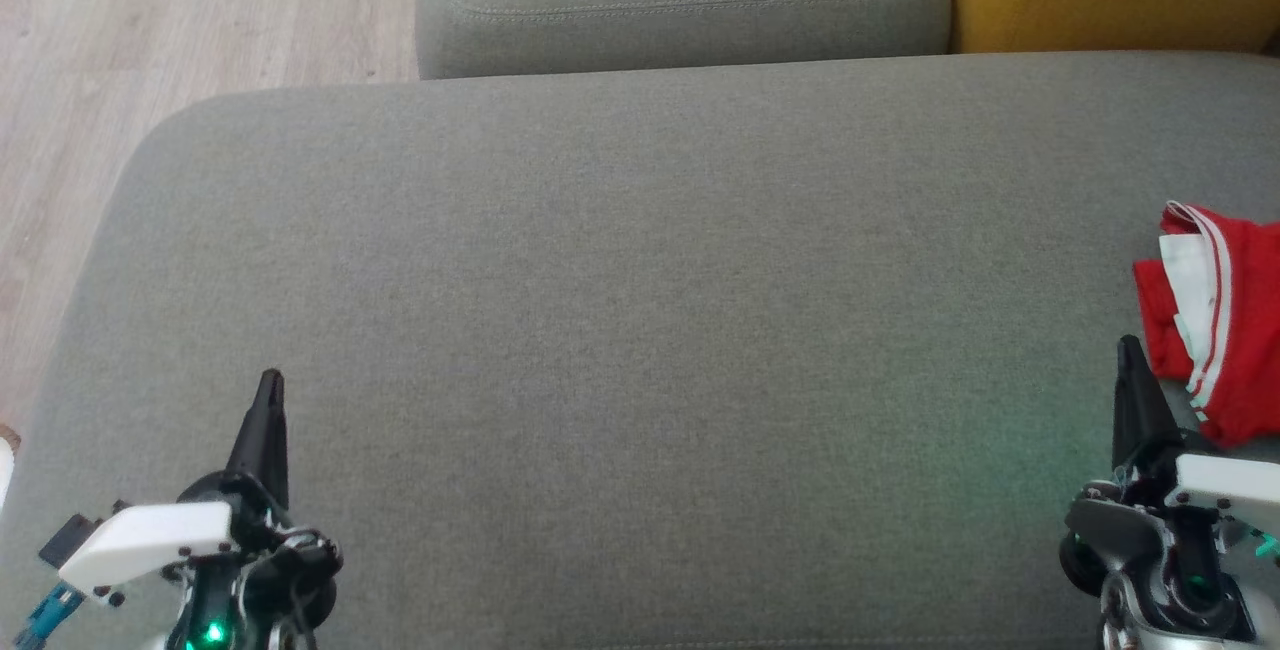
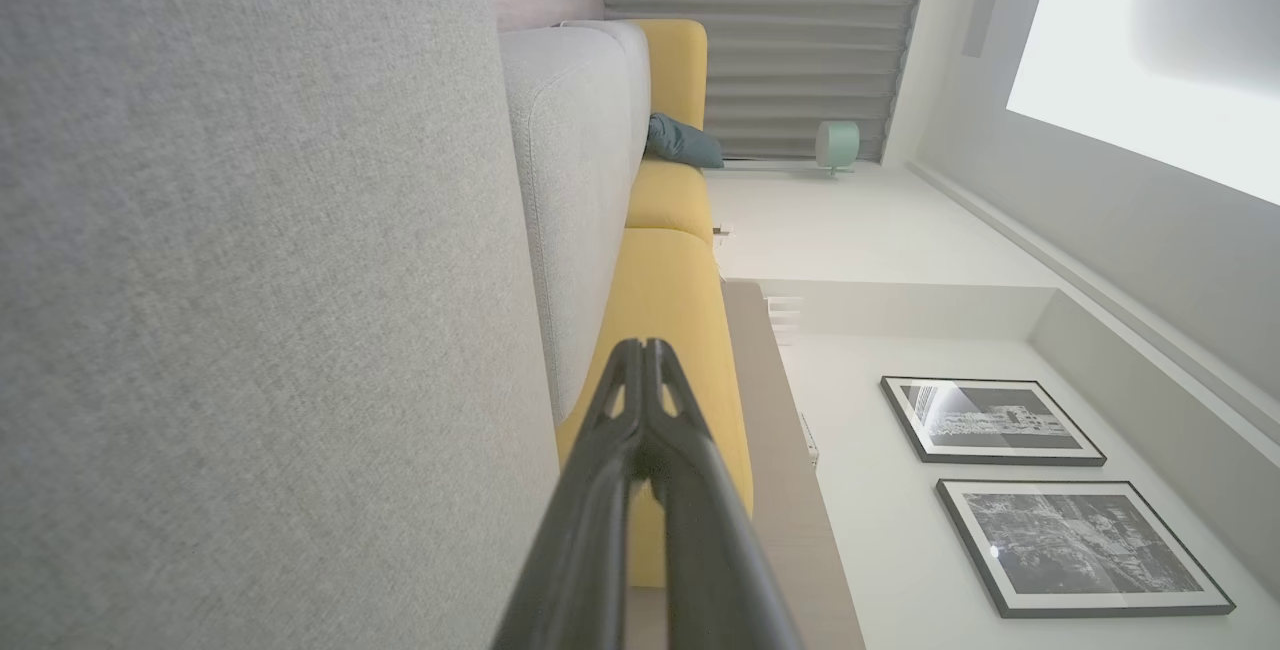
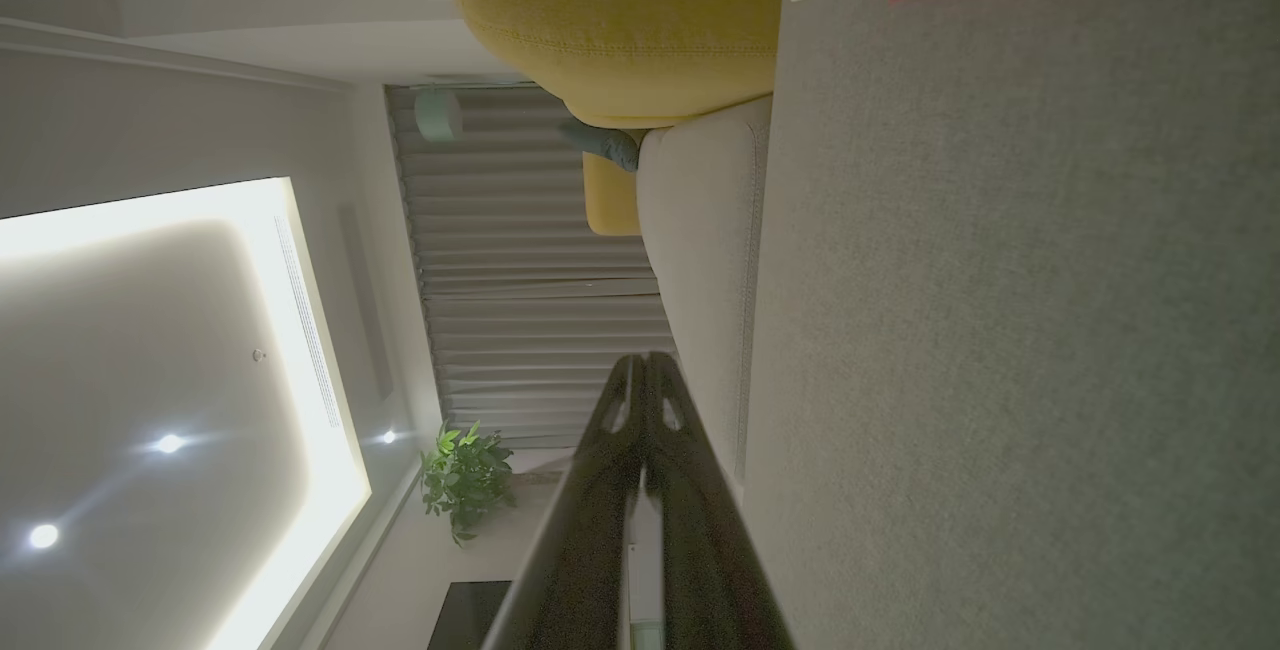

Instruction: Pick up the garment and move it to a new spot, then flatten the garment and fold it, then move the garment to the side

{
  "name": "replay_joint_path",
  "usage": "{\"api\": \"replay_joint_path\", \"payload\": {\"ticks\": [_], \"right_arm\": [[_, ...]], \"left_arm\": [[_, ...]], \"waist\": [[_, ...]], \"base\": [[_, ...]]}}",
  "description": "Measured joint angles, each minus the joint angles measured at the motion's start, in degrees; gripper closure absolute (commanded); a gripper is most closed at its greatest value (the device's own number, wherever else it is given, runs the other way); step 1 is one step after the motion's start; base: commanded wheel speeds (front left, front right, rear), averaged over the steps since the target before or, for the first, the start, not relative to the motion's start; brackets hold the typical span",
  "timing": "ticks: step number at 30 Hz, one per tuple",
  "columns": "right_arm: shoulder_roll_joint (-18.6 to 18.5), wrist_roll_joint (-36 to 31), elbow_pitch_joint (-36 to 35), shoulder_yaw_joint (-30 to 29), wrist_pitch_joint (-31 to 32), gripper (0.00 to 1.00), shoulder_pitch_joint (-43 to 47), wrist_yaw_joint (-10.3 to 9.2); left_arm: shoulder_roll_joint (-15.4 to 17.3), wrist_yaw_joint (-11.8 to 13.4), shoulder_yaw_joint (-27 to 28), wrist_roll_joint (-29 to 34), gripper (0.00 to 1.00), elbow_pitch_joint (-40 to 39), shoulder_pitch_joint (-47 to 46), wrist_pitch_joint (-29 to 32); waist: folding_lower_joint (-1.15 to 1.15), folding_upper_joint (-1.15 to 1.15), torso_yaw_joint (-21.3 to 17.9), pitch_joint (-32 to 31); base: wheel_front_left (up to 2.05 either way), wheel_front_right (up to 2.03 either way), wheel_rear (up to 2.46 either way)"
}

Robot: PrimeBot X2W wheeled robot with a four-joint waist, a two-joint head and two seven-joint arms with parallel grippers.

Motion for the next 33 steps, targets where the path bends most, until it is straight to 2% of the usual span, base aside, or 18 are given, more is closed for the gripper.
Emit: {"api": "replay_joint_path", "payload": {"ticks": [33], "right_arm": [[0.0, 0.0, -0.02, 0.0, 0.0, 1.0, 0.0, 0.0]], "left_arm": [[0.0, 0.0, 0.01, 0.0, 1.0, 0.0, -0.03, 0.0]], "waist": [[0.0, 0.0, 0.0, 0.0]], "base": [[0.0, 0.0, 0.0]]}}
